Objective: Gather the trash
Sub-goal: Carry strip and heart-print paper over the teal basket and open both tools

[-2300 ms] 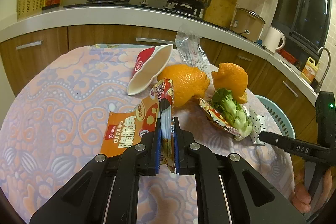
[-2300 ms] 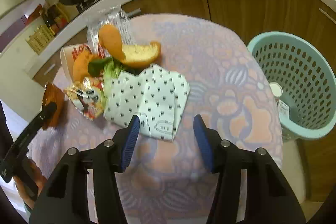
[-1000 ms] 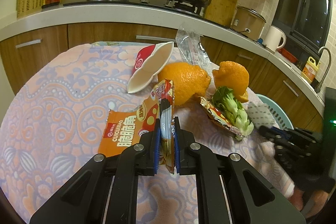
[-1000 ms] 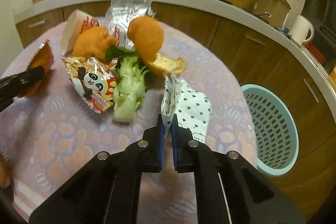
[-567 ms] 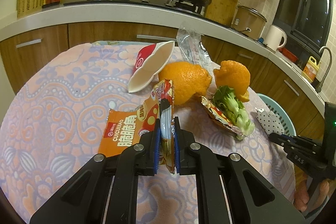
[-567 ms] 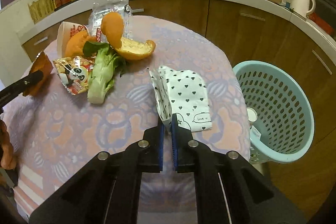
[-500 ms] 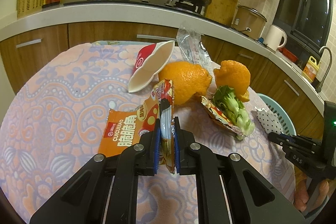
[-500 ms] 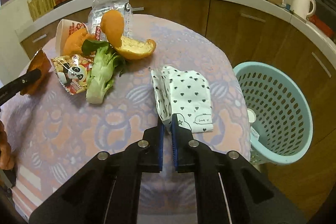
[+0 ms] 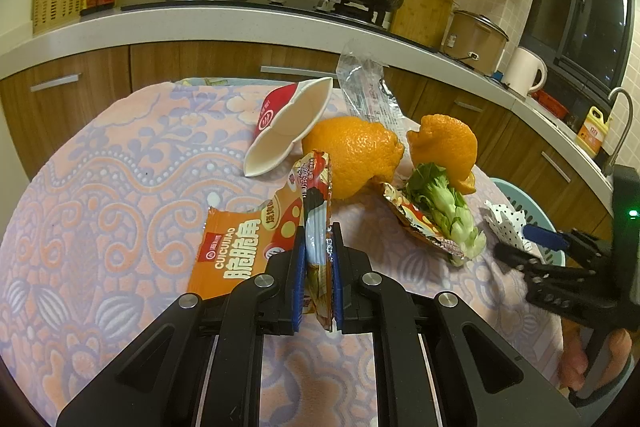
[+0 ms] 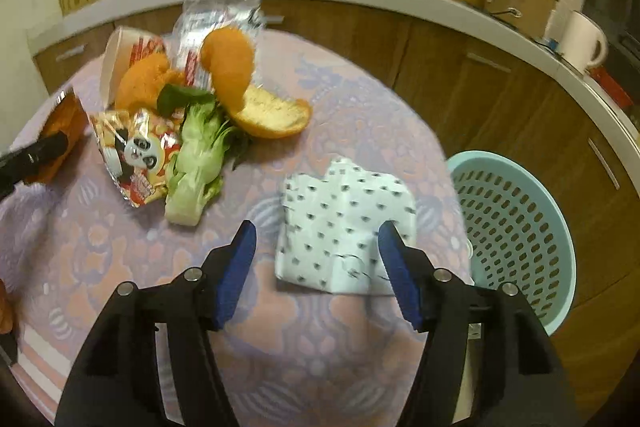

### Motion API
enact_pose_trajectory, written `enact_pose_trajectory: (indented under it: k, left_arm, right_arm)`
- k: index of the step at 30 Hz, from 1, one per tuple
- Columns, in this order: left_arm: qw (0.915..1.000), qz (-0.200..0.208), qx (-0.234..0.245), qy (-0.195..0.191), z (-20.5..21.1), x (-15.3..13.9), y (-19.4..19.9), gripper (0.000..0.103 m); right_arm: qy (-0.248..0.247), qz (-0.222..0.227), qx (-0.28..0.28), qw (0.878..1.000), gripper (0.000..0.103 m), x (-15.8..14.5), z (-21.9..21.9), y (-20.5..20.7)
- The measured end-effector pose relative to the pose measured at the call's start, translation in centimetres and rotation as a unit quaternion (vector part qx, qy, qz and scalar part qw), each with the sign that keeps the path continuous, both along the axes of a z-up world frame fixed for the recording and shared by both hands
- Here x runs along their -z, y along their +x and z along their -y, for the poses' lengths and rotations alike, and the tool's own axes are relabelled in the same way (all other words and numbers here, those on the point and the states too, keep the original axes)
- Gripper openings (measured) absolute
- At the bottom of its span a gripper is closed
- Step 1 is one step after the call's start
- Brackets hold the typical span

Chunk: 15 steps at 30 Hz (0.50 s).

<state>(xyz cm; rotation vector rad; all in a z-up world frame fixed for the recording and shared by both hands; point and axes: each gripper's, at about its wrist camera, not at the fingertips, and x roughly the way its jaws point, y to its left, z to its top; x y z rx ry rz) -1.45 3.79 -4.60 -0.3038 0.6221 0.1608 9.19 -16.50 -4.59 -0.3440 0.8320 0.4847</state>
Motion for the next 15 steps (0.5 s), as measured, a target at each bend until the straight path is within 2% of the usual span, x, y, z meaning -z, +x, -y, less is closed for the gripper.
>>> enact_pose_trajectory:
  k: [2, 4, 5, 6, 8, 9, 11, 15]
  left_arm:
    - [1.0, 0.0, 0.0, -0.001, 0.0, 0.0, 0.0, 0.009]
    - [1.0, 0.0, 0.0, -0.001, -0.1, 0.0, 0.0, 0.009]
    - [1.0, -0.001, 0.0, -0.001, -0.1, 0.0, 0.0, 0.009]
    - [1.0, -0.001, 0.0, -0.001, -0.1, 0.0, 0.0, 0.009]
    - [1.0, -0.001, 0.0, 0.0, -0.1, 0.0, 0.0, 0.009]
    - [1.0, -0.002, 0.0, 0.0, -0.1, 0.0, 0.0, 0.009]
    - [1.0, 0.0, -0.001, 0.002, 0.0, -0.1, -0.1, 0.009]
    - [0.9997, 0.016, 0.01, 0.012, 0.6, -0.7, -0.8, 0.008]
  right_arm:
    - [-0.031, 0.006, 0.005, 0.999, 0.06, 0.8, -1.1, 0.0]
    - [-0.029, 0.01, 0.014, 0.999, 0.059, 0.8, -1.2, 0.0]
    - [-0.023, 0.007, 0.027, 0.999, 0.048, 0.8, -0.8, 0.3]
    - [-0.014, 0.0, 0.031, 0.999, 0.044, 0.8, -0.5, 0.5]
    - [0.003, -0.013, 0.035, 0.999, 0.017, 0.9, 0.3, 0.8]
    - [0.005, -0.013, 0.041, 0.999, 0.007, 0.9, 0.7, 0.9]
    - [0.015, -0.012, 0.043, 0.999, 0.003, 0.7, 1.2, 0.9]
    - [0.039, 0.019, 0.045, 0.998, 0.002, -1.0, 2.4, 0.2]
